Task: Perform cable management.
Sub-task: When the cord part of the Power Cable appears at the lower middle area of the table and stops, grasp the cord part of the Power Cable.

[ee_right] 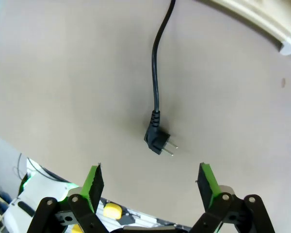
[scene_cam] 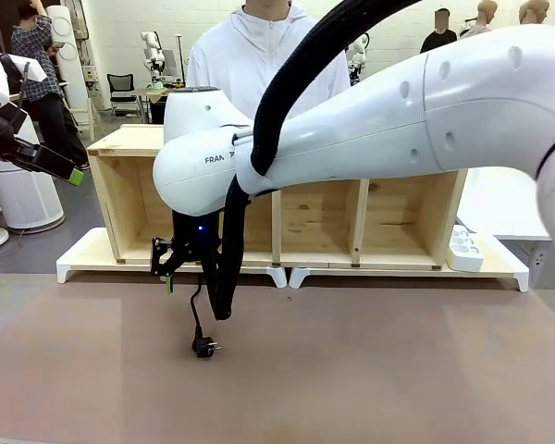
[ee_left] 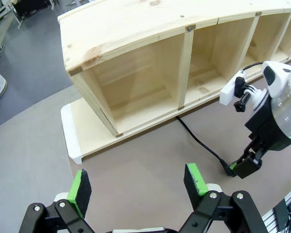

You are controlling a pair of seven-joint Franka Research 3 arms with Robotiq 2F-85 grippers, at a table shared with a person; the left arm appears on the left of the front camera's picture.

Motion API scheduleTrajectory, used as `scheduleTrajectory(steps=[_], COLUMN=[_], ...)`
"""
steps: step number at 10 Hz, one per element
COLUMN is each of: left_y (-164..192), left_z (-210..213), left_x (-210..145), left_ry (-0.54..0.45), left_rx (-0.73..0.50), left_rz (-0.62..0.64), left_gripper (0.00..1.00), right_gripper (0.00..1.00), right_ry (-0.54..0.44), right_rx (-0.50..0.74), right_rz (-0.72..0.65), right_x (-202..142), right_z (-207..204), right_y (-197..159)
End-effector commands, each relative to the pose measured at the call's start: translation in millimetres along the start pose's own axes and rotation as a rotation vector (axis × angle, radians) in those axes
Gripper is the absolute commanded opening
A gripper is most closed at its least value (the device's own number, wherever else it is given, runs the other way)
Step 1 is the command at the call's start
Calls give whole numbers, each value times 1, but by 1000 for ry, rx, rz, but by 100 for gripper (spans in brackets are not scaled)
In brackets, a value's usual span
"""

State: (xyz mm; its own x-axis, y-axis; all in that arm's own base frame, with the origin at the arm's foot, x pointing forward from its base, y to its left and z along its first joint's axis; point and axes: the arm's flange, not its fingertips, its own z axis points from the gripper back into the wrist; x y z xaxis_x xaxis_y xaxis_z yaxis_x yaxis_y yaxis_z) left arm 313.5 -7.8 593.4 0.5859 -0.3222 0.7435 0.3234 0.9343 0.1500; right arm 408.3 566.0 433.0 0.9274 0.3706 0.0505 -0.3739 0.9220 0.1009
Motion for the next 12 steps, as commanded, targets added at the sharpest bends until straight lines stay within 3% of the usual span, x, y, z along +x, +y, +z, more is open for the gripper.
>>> scheduleTrajectory(steps=[1, 6, 11, 12], left_y=[1, 1, 1, 1], left_z=[-2, -2, -2, -2], left_x=[1, 1, 1, 1], left_ry=[-9, -9, -9, -9], left_rx=[4, 4, 4, 4], left_rz=[8, 8, 8, 8], left_gripper=[100, 100, 100, 100], right_gripper=[100, 100, 100, 100], right_ry=[30, 72, 75, 51], right_rx=[2, -16, 22, -15], right_rz=[-6, 20, 25, 2], right_x=[15, 11, 14, 13], right_z=[-2, -28, -25, -29], right_y=[9, 9, 10, 8])
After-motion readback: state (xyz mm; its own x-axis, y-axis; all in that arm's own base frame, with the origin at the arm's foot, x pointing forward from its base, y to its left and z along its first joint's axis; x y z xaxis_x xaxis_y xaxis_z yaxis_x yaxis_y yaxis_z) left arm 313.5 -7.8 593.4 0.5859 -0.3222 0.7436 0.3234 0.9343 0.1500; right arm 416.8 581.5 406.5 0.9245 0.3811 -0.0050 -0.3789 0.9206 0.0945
